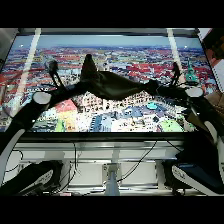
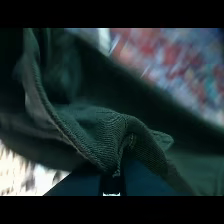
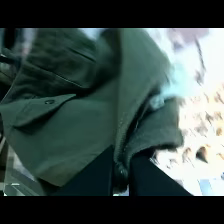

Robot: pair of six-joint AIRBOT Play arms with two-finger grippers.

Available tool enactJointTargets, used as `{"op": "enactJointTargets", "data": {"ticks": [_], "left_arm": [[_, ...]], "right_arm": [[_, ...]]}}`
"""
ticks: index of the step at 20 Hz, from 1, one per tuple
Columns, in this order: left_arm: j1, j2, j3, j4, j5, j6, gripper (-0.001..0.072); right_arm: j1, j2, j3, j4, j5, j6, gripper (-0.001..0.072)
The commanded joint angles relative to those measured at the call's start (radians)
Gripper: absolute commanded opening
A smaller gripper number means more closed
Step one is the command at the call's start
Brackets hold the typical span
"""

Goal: Fold the clothes and pants, and hang the long-sleeved shirts on hangers.

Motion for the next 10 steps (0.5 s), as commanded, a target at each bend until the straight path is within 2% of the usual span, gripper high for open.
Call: {"op": "enactJointTargets", "data": {"ticks": [1,3,6,8,10], "left_arm": [[0.006,0.158,0.111,-0.002,0.105,0.045,0.0063],[0.002,0.241,0.141,-0.002,0.122,0.049,0.0062],[-0.058,0.386,0.164,-0.002,0.125,0.172,0.0059],[-0.084,0.478,0.170,-0.002,0.126,0.170,0.0059],[-0.094,0.554,0.170,-0.002,0.092,0.131,0.0059]], "right_arm": [[0.000,0.204,0.089,0.002,-0.006,-0.011,0.0039],[0.000,0.291,0.167,0.002,0.012,-0.010,0.0038],[0.000,0.401,0.271,-0.001,0.062,0.023,0.0038],[0.000,0.464,0.327,-0.001,0.106,0.087,0.0038],[0.000,0.518,0.359,-0.002,0.156,0.145,0.0038]]}}
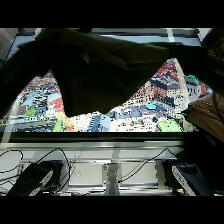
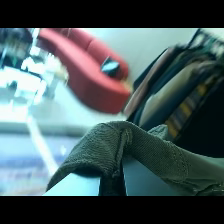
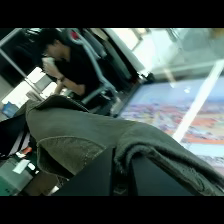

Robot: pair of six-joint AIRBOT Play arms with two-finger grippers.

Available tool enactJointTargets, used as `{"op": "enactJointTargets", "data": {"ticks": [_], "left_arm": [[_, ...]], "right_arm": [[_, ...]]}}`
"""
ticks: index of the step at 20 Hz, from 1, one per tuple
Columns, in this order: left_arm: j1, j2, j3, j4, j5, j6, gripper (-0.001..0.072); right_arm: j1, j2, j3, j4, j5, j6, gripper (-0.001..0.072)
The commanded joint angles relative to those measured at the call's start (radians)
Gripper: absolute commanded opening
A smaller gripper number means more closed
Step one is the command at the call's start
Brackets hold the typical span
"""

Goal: Fold the clothes and pants, and hang the long-sleeved shirts on hangers.

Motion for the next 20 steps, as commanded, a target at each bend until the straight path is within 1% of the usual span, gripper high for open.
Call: {"op": "enactJointTargets", "data": {"ticks": [1,3,4,5,7,8,10,11,14,17,19,20], "left_arm": [[-0.024,0.138,0.011,0.001,-0.056,-0.040,0.0059],[-0.025,0.154,0.011,0.001,-0.154,-0.150,0.0059],[-0.024,0.150,0.010,0.002,-0.201,-0.195,0.0059],[-0.024,0.133,0.010,0.006,-0.226,-0.217,0.0059],[-0.024,0.074,0.010,0.039,-0.233,-0.254,0.0059],[-0.024,0.028,0.010,0.047,-0.234,-0.269,0.0059],[-0.025,-0.074,0.010,0.046,-0.252,-0.346,0.0060],[-0.028,-0.130,0.010,0.047,-0.249,-0.343,0.0060],[-0.028,-0.305,0.010,0.047,-0.170,-0.333,0.0062],[-0.029,-0.506,0.010,0.046,0.004,-0.334,0.0062],[-0.028,-0.645,0.010,0.042,0.124,-0.335,0.0062],[-0.026,-0.695,0.011,0.013,0.171,-0.339,0.0062]], "right_arm": [[0.000,0.114,0.072,0.000,0.090,0.130,0.0038],[0.000,0.169,0.072,0.001,0.137,0.247,0.0037],[0.000,0.193,0.072,-0.007,0.147,0.267,0.0038],[-0.001,0.211,0.072,-0.038,0.143,0.281,0.0038],[-0.001,0.210,0.070,-0.138,0.126,0.318,0.0037],[-0.001,0.191,0.061,-0.192,0.124,0.325,0.0037],[0.000,0.134,0.021,-0.241,0.124,0.332,0.0038],[0.000,0.089,-0.014,-0.242,0.109,0.329,0.0038],[0.000,-0.087,-0.109,-0.277,-0.027,0.321,0.0038],[0.000,-0.315,-0.134,-0.275,-0.177,0.322,0.0038],[0.000,-0.472,-0.134,-0.230,-0.288,0.323,0.0038],[0.000,-0.546,-0.134,-0.189,-0.347,0.324,0.0038]]}}
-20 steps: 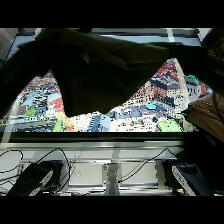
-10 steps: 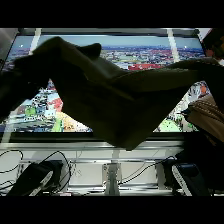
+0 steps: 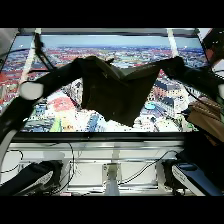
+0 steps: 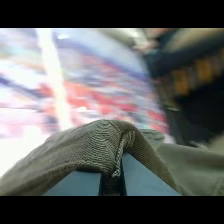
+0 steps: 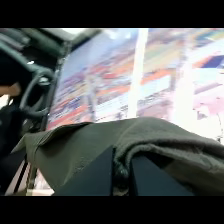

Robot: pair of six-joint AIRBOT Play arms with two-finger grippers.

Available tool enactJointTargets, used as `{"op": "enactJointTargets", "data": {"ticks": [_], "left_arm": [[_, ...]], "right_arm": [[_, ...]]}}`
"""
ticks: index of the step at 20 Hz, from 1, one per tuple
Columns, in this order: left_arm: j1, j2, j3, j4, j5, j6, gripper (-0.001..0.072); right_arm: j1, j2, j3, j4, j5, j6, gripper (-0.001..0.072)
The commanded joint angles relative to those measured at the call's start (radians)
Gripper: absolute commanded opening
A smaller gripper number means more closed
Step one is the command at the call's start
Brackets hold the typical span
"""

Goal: Fold the clothes and pants, and hang the long-sleeved shirts on hangers.

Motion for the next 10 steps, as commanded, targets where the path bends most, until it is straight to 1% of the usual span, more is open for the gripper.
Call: {"op": "enactJointTargets", "data": {"ticks": [1,2,3,4,5,6,8,10], "left_arm": [[0.001,-0.206,0.002,-0.068,0.227,-0.007,0.0062],[0.001,-0.232,0.002,-0.077,0.278,-0.007,0.0062],[0.002,-0.253,0.003,-0.076,0.315,-0.006,0.0062],[0.006,-0.263,0.003,-0.076,0.320,-0.007,0.0062],[0.014,-0.266,0.003,-0.076,0.278,-0.006,0.0061],[0.026,-0.264,0.003,-0.067,0.208,-0.006,0.0061],[0.073,-0.255,0.003,-0.022,0.015,-0.006,0.0060],[0.148,-0.242,0.003,0.055,-0.225,-0.006,0.0060]], "right_arm": [[0.000,-0.256,-0.010,0.097,-0.212,0.003,0.0038],[0.000,-0.314,0.004,0.139,-0.229,0.003,0.0038],[0.001,-0.357,0.021,0.166,-0.216,0.003,0.0038],[0.004,-0.391,0.041,0.175,-0.179,0.002,0.0038],[0.008,-0.409,0.056,0.170,-0.129,-0.003,0.0038],[0.012,-0.414,0.065,0.146,-0.074,-0.029,0.0038],[0.011,-0.409,0.079,0.069,0.061,-0.090,0.0038],[0.009,-0.402,0.097,-0.016,0.217,-0.098,0.0038]]}}
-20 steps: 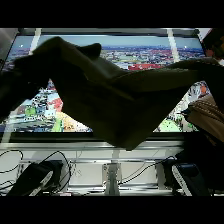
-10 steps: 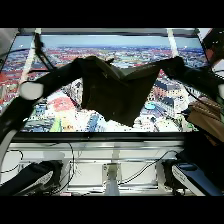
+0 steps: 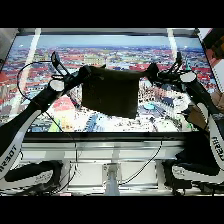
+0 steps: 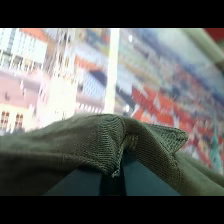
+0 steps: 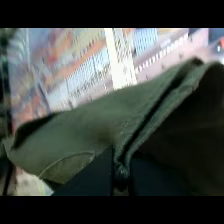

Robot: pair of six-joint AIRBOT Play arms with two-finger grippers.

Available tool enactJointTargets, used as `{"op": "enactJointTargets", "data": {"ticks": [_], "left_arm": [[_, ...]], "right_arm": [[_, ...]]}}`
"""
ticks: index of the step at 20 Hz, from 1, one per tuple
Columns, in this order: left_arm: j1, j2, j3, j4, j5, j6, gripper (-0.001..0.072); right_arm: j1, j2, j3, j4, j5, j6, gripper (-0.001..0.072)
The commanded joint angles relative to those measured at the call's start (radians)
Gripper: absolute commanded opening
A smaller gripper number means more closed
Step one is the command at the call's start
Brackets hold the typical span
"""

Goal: Fold the clothes and pants, and hang the long-sleeved shirts on hangers.

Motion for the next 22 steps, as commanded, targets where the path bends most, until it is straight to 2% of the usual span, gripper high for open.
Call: {"op": "enactJointTargets", "data": {"ticks": [1,4,6,10,12,15,16,17,18,20,22], "left_arm": [[0.108,0.006,0.000,0.109,-0.392,0.000,0.0060],[0.203,0.026,0.000,0.219,-0.697,0.001,0.0061],[0.227,0.026,0.000,0.328,-0.815,0.000,0.0060],[0.220,0.006,-0.001,0.465,-0.983,0.000,0.0060],[0.214,-0.018,-0.001,0.522,-1.004,-0.001,0.0061],[0.207,-0.071,-0.001,0.512,-1.004,0.000,0.0084],[0.203,-0.091,-0.001,0.496,-1.003,0.000,0.0214],[0.203,-0.106,0.000,0.475,-1.003,0.001,0.0470],[0.203,-0.117,0.000,0.447,-0.999,0.003,0.0720],[0.208,-0.116,0.006,0.420,-0.975,0.005,0.0695],[0.218,-0.115,0.050,0.414,-0.948,0.075,0.0694]], "right_arm": [[0.000,-0.015,0.029,-0.104,0.281,-0.043,0.0039],[0.011,-0.014,0.030,-0.133,0.481,-0.072,0.0039],[0.038,-0.014,0.030,-0.212,0.555,-0.076,0.0038],[0.131,-0.015,0.024,-0.385,0.602,-0.064,0.0038],[0.175,-0.018,0.013,-0.433,0.599,-0.030,0.0038],[0.233,-0.032,0.001,-0.544,0.553,0.034,0.0048],[0.243,-0.034,0.001,-0.552,0.511,0.033,0.0206],[0.248,-0.033,0.004,-0.552,0.469,0.029,0.0527],[0.248,-0.034,0.018,-0.552,0.448,0.026,0.0706],[0.246,-0.033,0.079,-0.578,0.447,0.019,0.0703],[0.245,-0.033,0.177,-0.650,0.475,-0.020,0.0689]]}}
